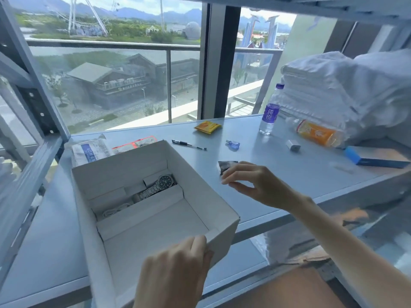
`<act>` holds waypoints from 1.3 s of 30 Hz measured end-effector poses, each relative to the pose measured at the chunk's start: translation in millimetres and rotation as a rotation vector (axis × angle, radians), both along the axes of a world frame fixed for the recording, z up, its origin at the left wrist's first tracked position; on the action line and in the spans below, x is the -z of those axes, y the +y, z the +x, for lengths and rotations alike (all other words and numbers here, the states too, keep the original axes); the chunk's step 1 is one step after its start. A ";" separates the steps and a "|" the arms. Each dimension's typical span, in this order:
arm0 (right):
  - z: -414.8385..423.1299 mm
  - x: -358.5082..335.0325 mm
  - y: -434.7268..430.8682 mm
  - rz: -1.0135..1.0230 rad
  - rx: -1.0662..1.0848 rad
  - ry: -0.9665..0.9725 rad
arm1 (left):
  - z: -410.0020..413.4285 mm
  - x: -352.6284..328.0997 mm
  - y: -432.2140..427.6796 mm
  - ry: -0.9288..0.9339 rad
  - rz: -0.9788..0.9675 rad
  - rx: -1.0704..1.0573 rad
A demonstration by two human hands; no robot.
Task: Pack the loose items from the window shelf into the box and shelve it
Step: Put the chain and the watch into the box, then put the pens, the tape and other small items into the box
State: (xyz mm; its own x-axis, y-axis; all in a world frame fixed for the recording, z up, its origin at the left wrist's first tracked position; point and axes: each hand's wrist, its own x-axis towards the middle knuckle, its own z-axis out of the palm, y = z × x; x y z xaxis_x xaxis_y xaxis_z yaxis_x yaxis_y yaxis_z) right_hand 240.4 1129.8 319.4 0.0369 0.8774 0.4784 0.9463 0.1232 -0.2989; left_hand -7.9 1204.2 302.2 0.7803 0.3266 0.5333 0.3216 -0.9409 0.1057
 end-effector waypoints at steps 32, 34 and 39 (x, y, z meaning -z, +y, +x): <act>372.9 102.4 -213.8 -0.429 0.829 0.016 | 324.3 115.3 -156.4 0.187 -0.093 -0.092; 359.9 97.6 -193.9 -0.403 0.718 0.065 | 307.7 103.7 -151.4 0.154 -0.104 -0.128; 285.5 55.1 -113.2 -0.220 0.275 0.207 | 245.5 45.8 -130.1 -0.094 -0.039 -0.253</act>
